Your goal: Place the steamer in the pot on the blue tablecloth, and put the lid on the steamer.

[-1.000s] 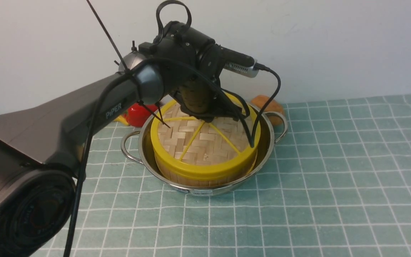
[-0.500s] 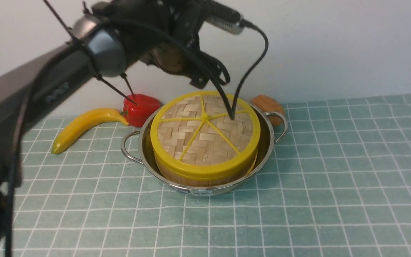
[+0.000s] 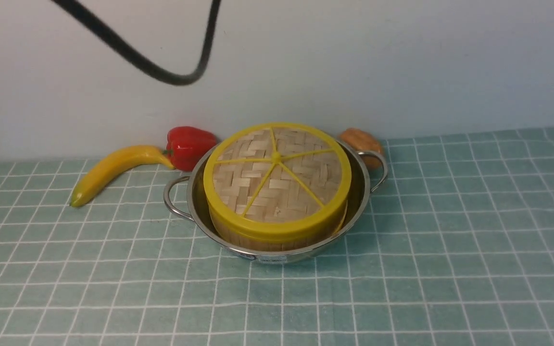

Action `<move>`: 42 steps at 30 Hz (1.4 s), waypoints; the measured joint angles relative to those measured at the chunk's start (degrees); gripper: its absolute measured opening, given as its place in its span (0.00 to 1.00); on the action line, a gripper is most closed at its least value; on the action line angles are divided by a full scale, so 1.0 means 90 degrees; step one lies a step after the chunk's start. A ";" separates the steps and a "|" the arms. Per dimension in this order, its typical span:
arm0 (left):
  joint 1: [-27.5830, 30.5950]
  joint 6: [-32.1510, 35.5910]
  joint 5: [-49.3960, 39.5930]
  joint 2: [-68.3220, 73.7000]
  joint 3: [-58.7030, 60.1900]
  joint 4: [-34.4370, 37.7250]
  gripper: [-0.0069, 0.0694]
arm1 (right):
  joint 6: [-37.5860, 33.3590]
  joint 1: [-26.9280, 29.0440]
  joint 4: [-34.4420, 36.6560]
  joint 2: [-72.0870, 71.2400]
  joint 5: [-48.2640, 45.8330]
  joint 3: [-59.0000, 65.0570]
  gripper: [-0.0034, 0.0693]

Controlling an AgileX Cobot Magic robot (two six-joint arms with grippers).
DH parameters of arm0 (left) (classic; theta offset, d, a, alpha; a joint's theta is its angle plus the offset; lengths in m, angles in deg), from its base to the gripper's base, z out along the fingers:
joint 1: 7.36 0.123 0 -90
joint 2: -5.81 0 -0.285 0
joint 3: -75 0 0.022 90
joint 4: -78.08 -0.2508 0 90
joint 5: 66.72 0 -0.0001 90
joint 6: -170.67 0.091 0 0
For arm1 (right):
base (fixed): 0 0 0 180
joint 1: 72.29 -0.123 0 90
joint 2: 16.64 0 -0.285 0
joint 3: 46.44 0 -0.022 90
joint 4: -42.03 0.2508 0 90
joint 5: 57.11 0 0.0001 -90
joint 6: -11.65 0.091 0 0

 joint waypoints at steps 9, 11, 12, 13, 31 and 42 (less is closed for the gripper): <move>0.0000 0.0364 0.0414 -0.1770 0.1489 0.0553 0.06 | 0.0859 0.0000 -0.0684 -0.2046 0.1345 0.3181 0.03; 0.0000 0.0326 0.0794 -0.2436 0.2438 0.0599 0.06 | 0.1042 0.0000 -0.0851 -0.2464 0.1357 0.3780 0.03; 0.0000 0.0285 0.0900 -0.2597 0.2685 0.0621 0.06 | 0.1078 0.0000 -0.0879 -0.2552 0.1350 0.3901 0.03; 0.0000 0.0227 0.1075 -0.2810 0.3099 0.0650 0.06 | 0.1118 0.0000 -0.0892 -0.2698 0.1337 0.4104 0.03; 0.0000 -0.0069 0.2372 -0.5564 0.6136 0.1089 0.08 | 0.1158 0.0000 0.0111 -0.2896 0.1320 0.4392 0.08; 0.0204 0.0175 0.2463 -0.5507 0.6297 0.0772 0.11 | 0.1161 0.0000 0.1003 -0.2896 0.1320 0.4399 0.15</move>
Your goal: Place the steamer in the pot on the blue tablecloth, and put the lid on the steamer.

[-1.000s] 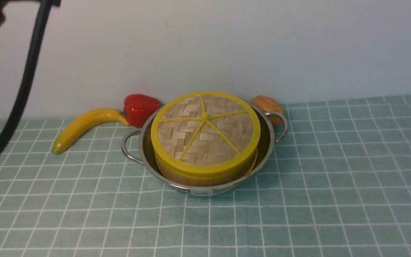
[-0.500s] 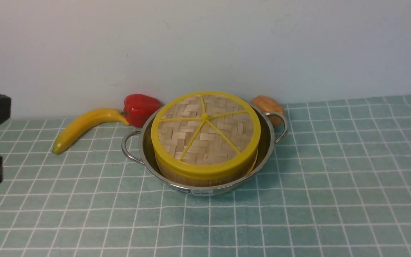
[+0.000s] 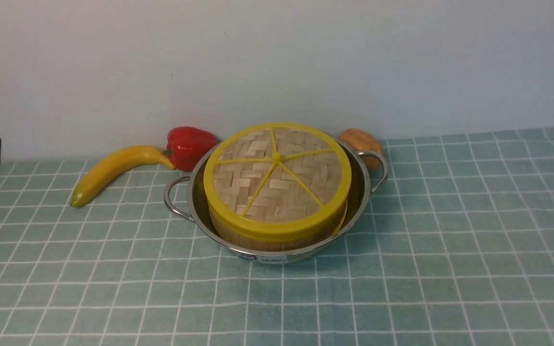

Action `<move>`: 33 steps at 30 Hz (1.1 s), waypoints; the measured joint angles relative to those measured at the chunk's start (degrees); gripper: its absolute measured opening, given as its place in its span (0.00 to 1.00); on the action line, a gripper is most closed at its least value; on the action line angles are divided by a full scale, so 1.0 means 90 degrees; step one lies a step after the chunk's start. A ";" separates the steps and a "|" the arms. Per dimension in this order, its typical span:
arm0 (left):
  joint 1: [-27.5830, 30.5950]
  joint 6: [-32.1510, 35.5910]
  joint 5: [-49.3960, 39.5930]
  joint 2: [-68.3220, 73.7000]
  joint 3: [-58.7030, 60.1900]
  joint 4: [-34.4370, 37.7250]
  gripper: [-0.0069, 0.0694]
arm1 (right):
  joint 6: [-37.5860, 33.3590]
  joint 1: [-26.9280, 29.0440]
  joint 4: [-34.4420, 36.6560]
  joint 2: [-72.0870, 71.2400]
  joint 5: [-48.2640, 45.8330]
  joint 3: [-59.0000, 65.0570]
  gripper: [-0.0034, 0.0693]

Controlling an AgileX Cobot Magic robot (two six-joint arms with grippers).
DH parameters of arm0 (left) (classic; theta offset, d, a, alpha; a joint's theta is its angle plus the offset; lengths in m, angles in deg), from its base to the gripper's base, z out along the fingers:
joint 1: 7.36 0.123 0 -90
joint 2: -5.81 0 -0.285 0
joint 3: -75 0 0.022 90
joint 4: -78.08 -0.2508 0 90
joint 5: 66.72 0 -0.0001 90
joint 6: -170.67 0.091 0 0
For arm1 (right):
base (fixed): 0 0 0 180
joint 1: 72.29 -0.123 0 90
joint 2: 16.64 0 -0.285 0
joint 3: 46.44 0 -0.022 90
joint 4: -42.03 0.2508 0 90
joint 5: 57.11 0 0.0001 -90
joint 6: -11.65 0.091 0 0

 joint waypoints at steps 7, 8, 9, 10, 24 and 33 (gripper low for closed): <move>0.1858 -0.0149 0.1186 -0.0868 0.1738 -0.0138 0.14 | 0.0094 0.0000 0.0299 0.0000 0.0000 0.0000 0.19; 0.2163 -0.0220 0.1451 -0.1121 0.2166 -0.0138 0.15 | 0.0106 0.0000 0.0325 0.0000 0.0000 0.0000 0.20; 0.2279 -0.0238 0.1550 -0.1175 0.2341 -0.0138 0.15 | 0.0125 0.0000 0.0333 0.0000 0.0000 0.0000 0.20; 0.2747 -0.0442 0.1936 -0.1773 0.3154 -0.0102 0.16 | 0.0138 0.0000 0.0394 0.0000 -0.0005 0.0000 0.22; 0.3349 -0.0837 0.3173 -0.4288 0.6144 -0.0011 0.19 | 0.0140 0.0000 0.0438 0.0000 -0.0005 0.0000 0.27; 0.3349 -0.0843 0.3262 -0.4288 0.6146 -0.0017 0.21 | 0.0140 0.0000 0.0438 0.0000 -0.0005 0.0000 0.30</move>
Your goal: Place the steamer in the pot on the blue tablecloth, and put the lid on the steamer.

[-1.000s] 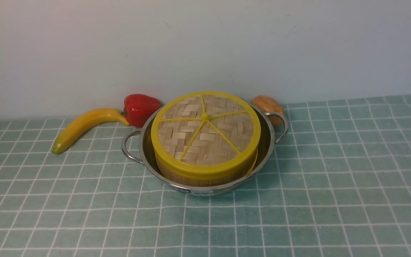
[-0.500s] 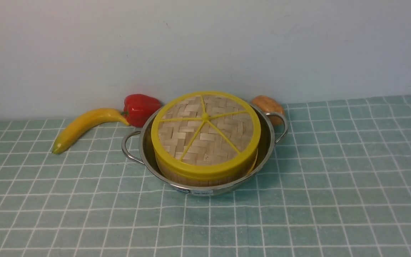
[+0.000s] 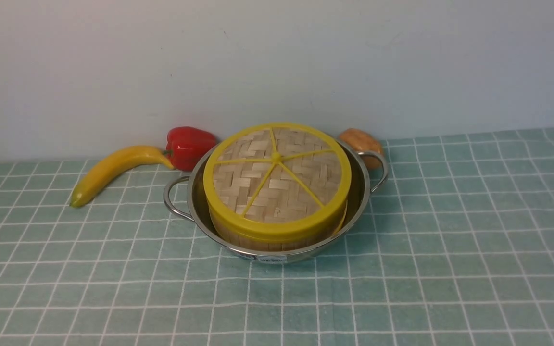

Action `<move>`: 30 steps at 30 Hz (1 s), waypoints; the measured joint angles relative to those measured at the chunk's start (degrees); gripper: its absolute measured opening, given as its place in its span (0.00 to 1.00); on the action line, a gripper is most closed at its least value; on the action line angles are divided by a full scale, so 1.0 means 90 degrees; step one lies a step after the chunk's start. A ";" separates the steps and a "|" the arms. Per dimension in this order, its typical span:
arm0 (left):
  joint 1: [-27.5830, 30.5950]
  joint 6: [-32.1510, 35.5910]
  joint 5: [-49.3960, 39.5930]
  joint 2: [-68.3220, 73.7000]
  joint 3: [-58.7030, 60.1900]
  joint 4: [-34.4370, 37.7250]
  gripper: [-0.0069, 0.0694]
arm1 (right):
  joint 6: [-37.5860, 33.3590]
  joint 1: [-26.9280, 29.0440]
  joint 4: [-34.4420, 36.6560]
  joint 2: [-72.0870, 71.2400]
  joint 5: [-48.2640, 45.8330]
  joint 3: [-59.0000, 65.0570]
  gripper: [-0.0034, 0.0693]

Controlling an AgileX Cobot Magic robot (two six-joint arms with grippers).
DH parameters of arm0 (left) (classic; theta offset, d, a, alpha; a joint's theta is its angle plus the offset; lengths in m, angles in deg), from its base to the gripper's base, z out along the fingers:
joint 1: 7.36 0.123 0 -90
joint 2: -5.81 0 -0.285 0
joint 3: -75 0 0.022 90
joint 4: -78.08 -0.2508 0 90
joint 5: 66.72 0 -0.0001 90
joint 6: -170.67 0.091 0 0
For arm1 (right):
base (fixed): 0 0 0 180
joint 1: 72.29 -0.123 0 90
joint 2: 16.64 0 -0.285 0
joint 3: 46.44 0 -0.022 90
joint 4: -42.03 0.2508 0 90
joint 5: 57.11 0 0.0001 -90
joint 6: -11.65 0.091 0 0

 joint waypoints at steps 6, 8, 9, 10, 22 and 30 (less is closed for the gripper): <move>0.0000 0.0000 0.0000 0.0000 0.0000 0.0000 0.23 | 0.0000 0.0000 0.0000 0.0000 0.0000 0.0000 0.33; 0.0000 0.0000 0.0000 0.0000 0.0000 0.0000 0.23 | 0.0000 0.0000 0.0005 0.0000 0.0000 0.0000 0.34; 0.0000 0.0000 0.0000 0.0000 0.0000 0.0000 0.23 | 0.0000 0.0000 0.0005 0.0000 0.0000 0.0000 0.34; 0.0000 0.0000 0.0006 0.0000 0.0000 0.0000 0.23 | -0.0017 0.0078 0.0005 -0.0059 0.0006 0.0000 0.34; 0.0007 0.0000 0.0007 0.0000 0.0000 0.0000 0.26 | -0.0290 0.2130 -0.0643 -0.1264 0.2334 0.1642 0.37; 0.0007 0.0000 0.0007 0.0000 0.0000 0.0000 0.28 | -0.0290 0.2401 -0.0879 -0.1616 0.4627 0.3563 0.38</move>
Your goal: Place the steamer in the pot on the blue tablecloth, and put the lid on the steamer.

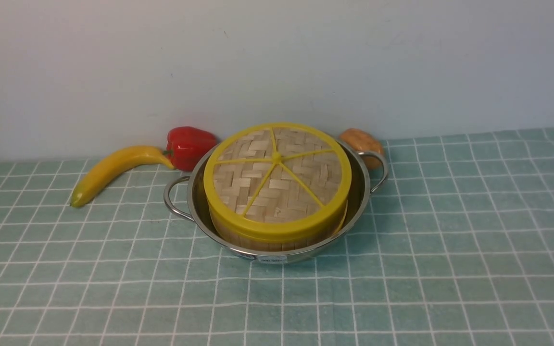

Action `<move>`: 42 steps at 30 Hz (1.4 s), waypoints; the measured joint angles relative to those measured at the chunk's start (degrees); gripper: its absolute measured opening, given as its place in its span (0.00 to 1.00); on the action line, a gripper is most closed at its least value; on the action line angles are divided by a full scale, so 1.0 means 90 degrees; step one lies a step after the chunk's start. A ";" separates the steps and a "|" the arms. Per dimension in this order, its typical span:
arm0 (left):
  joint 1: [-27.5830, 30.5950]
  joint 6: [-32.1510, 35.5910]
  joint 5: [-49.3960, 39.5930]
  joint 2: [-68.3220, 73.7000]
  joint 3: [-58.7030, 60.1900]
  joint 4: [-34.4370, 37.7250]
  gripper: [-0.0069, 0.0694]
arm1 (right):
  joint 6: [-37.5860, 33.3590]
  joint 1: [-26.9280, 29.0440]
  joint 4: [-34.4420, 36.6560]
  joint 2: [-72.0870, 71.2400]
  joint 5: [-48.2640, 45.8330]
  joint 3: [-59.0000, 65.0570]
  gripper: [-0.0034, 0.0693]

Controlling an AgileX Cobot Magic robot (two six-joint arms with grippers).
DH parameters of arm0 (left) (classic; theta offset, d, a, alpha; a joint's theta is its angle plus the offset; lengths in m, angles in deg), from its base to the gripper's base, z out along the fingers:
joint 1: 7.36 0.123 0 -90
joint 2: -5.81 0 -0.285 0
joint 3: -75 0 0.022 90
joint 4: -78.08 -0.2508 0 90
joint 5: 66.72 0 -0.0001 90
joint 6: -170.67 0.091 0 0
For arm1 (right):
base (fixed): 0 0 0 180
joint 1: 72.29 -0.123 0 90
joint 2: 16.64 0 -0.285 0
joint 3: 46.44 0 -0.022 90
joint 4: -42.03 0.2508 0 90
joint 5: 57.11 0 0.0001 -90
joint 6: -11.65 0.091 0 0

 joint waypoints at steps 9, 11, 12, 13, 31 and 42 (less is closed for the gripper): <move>0.0000 0.0000 0.0000 0.0000 0.0000 0.0000 0.31 | -0.0048 0.0000 -0.0141 0.0006 0.0339 0.1146 0.38; 0.0000 0.0000 0.0000 0.0000 0.0000 0.0000 0.31 | -0.0088 0.0000 -0.0141 0.0006 0.0339 0.1210 0.38; 0.0000 0.0000 0.0000 0.0000 0.0000 0.0000 0.31 | -0.0088 0.0000 -0.0141 0.0006 0.0339 0.1210 0.38; 0.0000 0.0000 0.0000 0.0000 0.0000 0.0000 0.32 | -0.0101 0.0000 -0.0141 0.0006 0.0339 0.1215 0.38; 0.0000 0.0000 0.0000 0.0000 0.0000 0.0000 0.36 | -0.0116 0.0000 -0.0143 0.0006 0.0339 0.1222 0.38; 0.0000 0.0000 0.0000 0.0000 0.0000 0.0000 0.37 | -0.0116 0.0000 -0.0149 0.0006 0.0339 0.1222 0.38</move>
